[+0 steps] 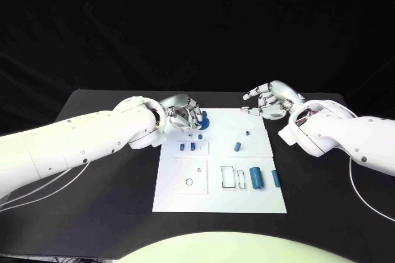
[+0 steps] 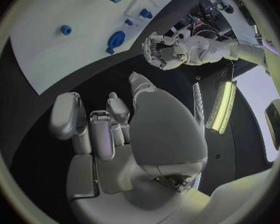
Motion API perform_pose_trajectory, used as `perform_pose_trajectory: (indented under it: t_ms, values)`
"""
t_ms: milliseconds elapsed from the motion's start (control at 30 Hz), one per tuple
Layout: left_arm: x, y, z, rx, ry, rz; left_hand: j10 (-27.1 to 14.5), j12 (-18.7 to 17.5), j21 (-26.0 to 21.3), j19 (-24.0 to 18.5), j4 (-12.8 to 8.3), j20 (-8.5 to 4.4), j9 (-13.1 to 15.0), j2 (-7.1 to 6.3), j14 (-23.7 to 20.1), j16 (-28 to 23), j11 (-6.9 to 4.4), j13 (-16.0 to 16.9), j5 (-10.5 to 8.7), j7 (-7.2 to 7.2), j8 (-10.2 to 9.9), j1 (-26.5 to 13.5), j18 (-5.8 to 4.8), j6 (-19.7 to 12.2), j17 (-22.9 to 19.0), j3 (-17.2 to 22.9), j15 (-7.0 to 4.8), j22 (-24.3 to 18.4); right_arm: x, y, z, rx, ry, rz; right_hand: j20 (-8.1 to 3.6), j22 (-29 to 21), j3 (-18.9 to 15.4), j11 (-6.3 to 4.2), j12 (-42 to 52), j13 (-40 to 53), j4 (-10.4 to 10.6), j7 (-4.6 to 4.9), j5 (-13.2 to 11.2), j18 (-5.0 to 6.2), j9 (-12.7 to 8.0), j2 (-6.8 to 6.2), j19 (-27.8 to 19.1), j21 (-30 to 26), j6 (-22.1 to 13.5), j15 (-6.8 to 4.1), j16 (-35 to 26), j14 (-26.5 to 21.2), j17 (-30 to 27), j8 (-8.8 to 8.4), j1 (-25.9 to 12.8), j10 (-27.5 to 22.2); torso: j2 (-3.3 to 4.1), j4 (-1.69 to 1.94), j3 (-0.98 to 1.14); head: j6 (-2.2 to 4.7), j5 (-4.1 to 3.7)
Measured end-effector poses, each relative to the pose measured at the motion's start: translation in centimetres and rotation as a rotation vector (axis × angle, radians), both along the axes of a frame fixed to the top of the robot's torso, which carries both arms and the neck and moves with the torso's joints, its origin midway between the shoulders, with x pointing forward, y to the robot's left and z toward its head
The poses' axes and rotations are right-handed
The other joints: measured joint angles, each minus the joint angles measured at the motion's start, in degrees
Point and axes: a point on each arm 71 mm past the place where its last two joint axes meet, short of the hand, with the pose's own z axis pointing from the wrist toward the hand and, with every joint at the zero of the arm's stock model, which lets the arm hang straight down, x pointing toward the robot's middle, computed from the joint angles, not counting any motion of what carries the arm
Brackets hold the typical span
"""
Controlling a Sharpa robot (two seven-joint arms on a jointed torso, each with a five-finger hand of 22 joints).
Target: Assemble the parts on the task board
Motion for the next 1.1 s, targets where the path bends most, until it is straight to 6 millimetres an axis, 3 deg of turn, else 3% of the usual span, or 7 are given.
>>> perform_pose_trajectory:
  t_ms: [133,167,267,467,533,600,1100]
  values:
    - [0.3,-0.8,-0.7,0.054,-0.088,-0.058,-2.48,-1.74,0.00,-1.35,0.34,0.52,-1.44,-1.06,-2.00,0.00,0.62,-1.32,-1.25,0.25,-1.34,-0.83,-0.01,-0.25,-0.96,-0.34,0.49,0.21,0.0,0.0,0.1,0.003,-0.014,-0.001,-0.15,-0.63,1.16,0.80,-10.78,-10.45,-0.01,0.01,0.00,0.97,0.02,-0.21,-2.65,-6.60,-0.01,-0.26,-2.94,-0.15,-1.53,0.46,0.21,-5.14,0.03,-0.04,0.04,0.17,-0.05]
    - [0.3,-0.9,-0.8,0.070,-0.104,-0.069,-3.26,-2.26,0.00,-1.74,0.42,0.73,-1.82,-1.58,-2.37,0.08,0.79,-1.78,-1.39,0.31,-1.55,-0.90,-0.01,-0.31,-1.07,-0.77,0.72,0.21,0.0,0.0,0.1,0.004,-0.017,-0.001,-0.10,-1.84,1.65,0.95,-14.49,-14.10,0.12,0.02,0.00,1.79,0.02,-0.21,-3.77,-9.41,-0.02,-0.26,-4.26,-0.15,-3.24,0.91,0.21,-6.77,0.03,-0.04,0.05,0.19,-0.05]
    - [0.5,-1.4,-1.3,0.124,-0.147,-0.104,-4.60,-3.40,-0.32,-2.13,0.55,1.13,-2.62,-2.19,-3.17,1.03,1.33,-2.92,-1.39,0.10,-1.76,-0.84,-0.01,-0.53,-1.32,-1.39,1.12,0.29,0.1,0.1,0.2,0.007,-0.025,0.000,-0.03,-4.53,2.40,0.85,-18.24,-17.85,0.11,0.02,0.22,2.66,0.02,-0.21,-6.08,-15.34,-0.02,-0.43,-7.28,-1.01,-7.42,1.15,0.21,-8.09,0.03,-0.06,0.11,0.24,-0.02]
    - [0.7,-2.1,-1.9,0.212,-0.176,-0.160,-4.78,-3.85,-0.32,-2.25,0.57,1.25,-3.24,-2.19,-3.28,1.77,1.51,-3.71,-1.39,0.10,-1.76,-0.84,-0.03,-0.53,-1.49,-1.68,1.23,0.45,0.1,0.2,0.2,0.012,-0.037,0.001,0.15,-6.64,3.38,0.75,-21.65,-21.62,0.14,0.34,0.22,2.65,0.02,-0.82,-7.41,-19.89,-0.35,-0.14,-9.32,-1.90,-9.90,1.81,-0.40,-8.99,0.03,-0.08,0.16,0.25,0.05]
    - [0.7,-2.4,-2.2,0.241,-0.177,-0.180,-4.78,-4.13,-0.32,-2.33,0.83,1.33,-3.62,-2.19,-3.37,2.25,1.51,-4.18,-1.60,0.22,-1.87,-0.84,-0.03,-0.40,-1.64,-1.93,1.33,0.56,0.1,0.2,0.3,0.013,-0.041,0.001,0.36,-8.65,4.05,1.19,-24.47,-24.20,0.00,0.63,0.22,3.94,0.02,-0.91,-9.30,-24.22,-0.66,0.10,-11.77,-3.64,-13.18,2.22,-0.49,-10.04,0.03,-0.08,0.16,0.25,0.05]
    - [0.7,-2.6,-2.3,0.263,-0.175,-0.195,-4.17,-4.62,-0.01,-2.33,1.21,1.33,-4.46,-2.19,-3.37,3.50,1.56,-4.99,-1.63,0.41,-2.41,-0.84,-0.03,0.64,-1.68,-2.32,1.33,0.83,0.1,0.2,0.3,0.014,-0.044,0.001,0.72,-10.68,4.76,1.48,-28.68,-28.39,0.04,0.99,0.22,4.02,0.02,-1.34,-10.74,-28.55,-1.03,0.40,-14.61,-5.12,-16.77,2.88,-0.92,-10.94,0.02,-0.07,0.16,0.25,-0.01]
    - [1.0,-3.5,-3.2,0.377,-0.131,-0.234,-3.37,-5.60,0.22,-2.33,1.84,1.33,-6.28,-1.73,-3.37,5.39,1.57,-6.75,-1.91,0.36,-3.09,-0.38,-0.07,2.43,-2.00,-2.94,1.33,1.23,0.1,0.4,0.4,0.021,-0.055,0.001,1.01,-12.40,5.20,1.38,-34.52,-35.45,-0.09,1.33,0.21,4.00,0.02,-1.87,-11.01,-31.85,-1.81,0.98,-16.08,-5.70,-19.08,3.79,-1.46,-11.43,0.02,0.00,0.08,0.25,-0.17]
